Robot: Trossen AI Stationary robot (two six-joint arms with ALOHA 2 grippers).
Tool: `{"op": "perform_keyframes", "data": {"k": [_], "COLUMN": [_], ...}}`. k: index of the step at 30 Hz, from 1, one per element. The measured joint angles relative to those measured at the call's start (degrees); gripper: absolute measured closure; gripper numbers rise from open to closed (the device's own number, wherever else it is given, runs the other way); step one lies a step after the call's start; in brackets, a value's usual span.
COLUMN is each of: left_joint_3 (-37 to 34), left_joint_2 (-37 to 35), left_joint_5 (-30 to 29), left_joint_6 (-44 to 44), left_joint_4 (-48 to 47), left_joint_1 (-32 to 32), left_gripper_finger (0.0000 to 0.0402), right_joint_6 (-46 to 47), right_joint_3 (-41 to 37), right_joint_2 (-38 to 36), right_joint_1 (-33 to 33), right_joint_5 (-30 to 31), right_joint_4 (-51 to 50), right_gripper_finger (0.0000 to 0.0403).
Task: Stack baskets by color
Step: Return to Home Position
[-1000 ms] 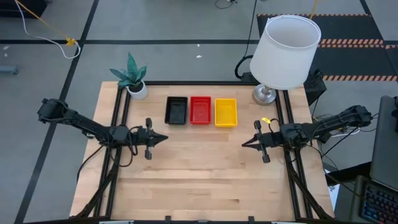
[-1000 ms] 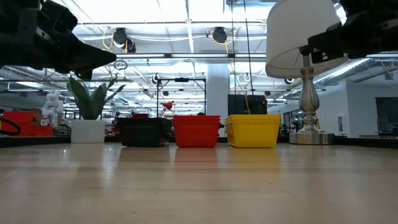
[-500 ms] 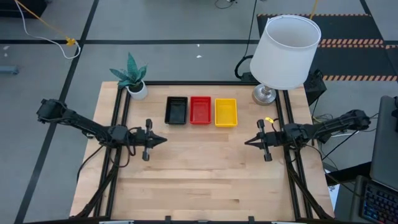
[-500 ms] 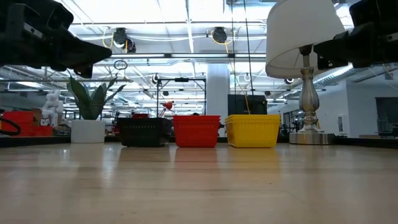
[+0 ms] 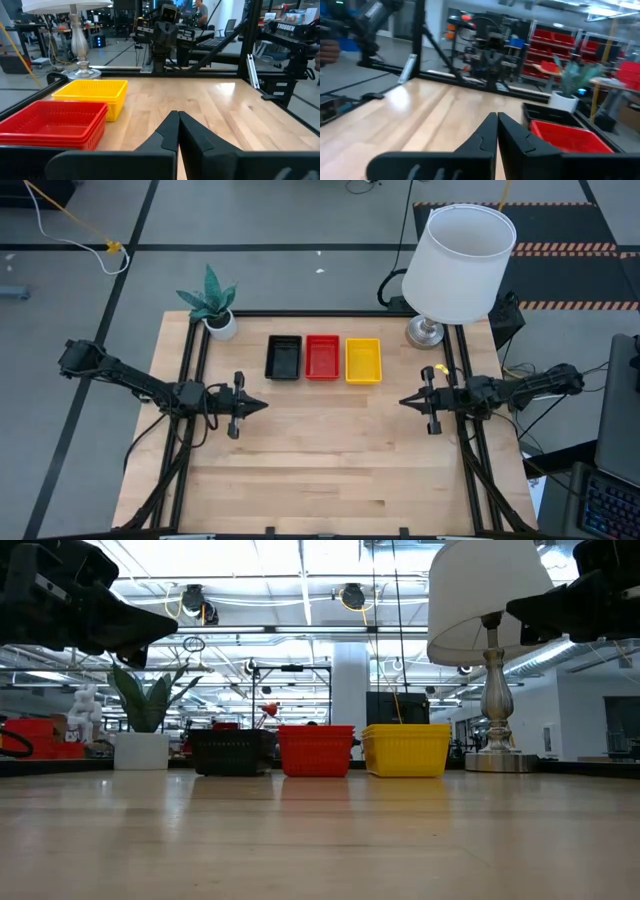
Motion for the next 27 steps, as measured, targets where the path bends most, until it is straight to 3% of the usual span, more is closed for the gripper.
{"op": "perform_keyframes", "data": {"k": [8, 13, 17, 27], "left_joint_3": [0.0, 0.0, 0.0, 0.0], "left_joint_2": [0.0, 0.0, 0.0, 0.0], "left_joint_5": [0.0, 0.0, 0.0, 1.1], "left_joint_6": [-0.7, -0.9, -1.0, -2.0], "left_joint_4": [-0.3, -0.3, -0.3, -0.4], "left_joint_1": [0.0, 0.0, 0.0, 0.0], "left_gripper_finger": [0.0394, 0.0394, 0.0394, 0.0394], "right_joint_6": [-1.1, -2.2, -2.3, -1.2], "right_joint_3": [-0.9, -1.9, -1.9, -1.9], "right_joint_2": [-10.2, -10.1, -10.4, -10.4], "right_joint_1": [0.0, -1.3, -3.3, -9.0], "right_joint_5": [0.3, 0.1, -3.9, -4.3], "right_joint_4": [-6.4, -6.2, -6.5, -11.3], "right_gripper_finger": [0.0399, 0.0399, 0.0399, 0.0399]}}
